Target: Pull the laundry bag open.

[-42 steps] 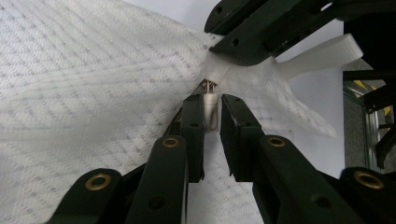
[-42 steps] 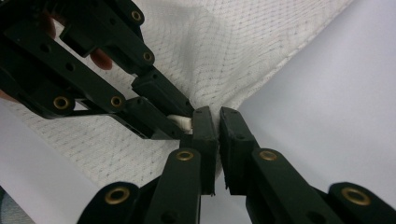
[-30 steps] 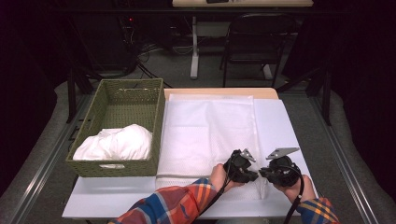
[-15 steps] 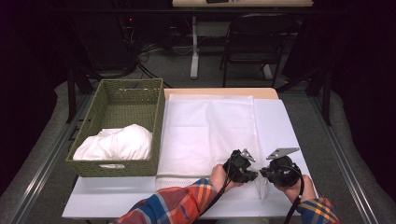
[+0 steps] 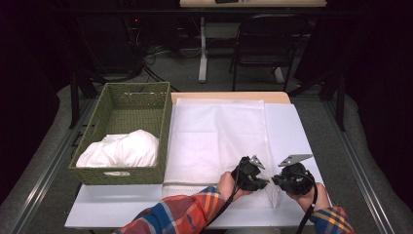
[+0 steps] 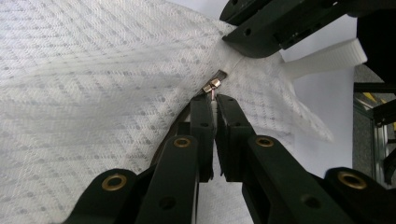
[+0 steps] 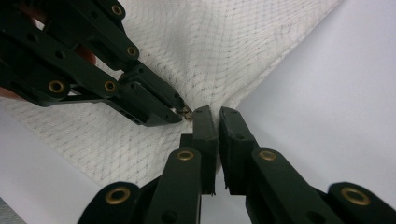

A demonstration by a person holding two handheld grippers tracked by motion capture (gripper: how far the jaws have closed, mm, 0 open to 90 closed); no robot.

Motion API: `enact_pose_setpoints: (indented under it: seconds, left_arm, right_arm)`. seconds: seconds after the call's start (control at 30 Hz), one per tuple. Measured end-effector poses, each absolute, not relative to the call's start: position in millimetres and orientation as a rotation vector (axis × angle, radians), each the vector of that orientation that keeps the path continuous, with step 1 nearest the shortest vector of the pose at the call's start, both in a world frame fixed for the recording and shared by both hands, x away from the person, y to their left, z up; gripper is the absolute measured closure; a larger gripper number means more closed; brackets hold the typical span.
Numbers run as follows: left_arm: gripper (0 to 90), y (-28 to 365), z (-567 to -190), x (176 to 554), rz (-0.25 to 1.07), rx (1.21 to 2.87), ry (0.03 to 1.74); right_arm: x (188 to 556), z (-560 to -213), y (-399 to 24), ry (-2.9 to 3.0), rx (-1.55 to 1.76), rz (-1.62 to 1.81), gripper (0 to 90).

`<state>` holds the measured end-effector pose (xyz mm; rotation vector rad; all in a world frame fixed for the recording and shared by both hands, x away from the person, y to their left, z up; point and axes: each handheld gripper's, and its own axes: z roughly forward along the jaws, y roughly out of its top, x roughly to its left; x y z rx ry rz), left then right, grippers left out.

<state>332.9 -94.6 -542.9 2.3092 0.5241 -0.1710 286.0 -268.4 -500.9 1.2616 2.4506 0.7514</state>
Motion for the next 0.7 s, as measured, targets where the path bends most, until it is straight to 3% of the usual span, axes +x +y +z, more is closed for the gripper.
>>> enact_pose_setpoints:
  seconds: [0.7]
  left_arm:
    - [86.2, -77.1, -539.5, 330.2, -0.152, 2.354, 0.516]
  right_arm:
    - [286.9, -503.0, -270.5, 2.454, 1.268, 0.739, 85.8]
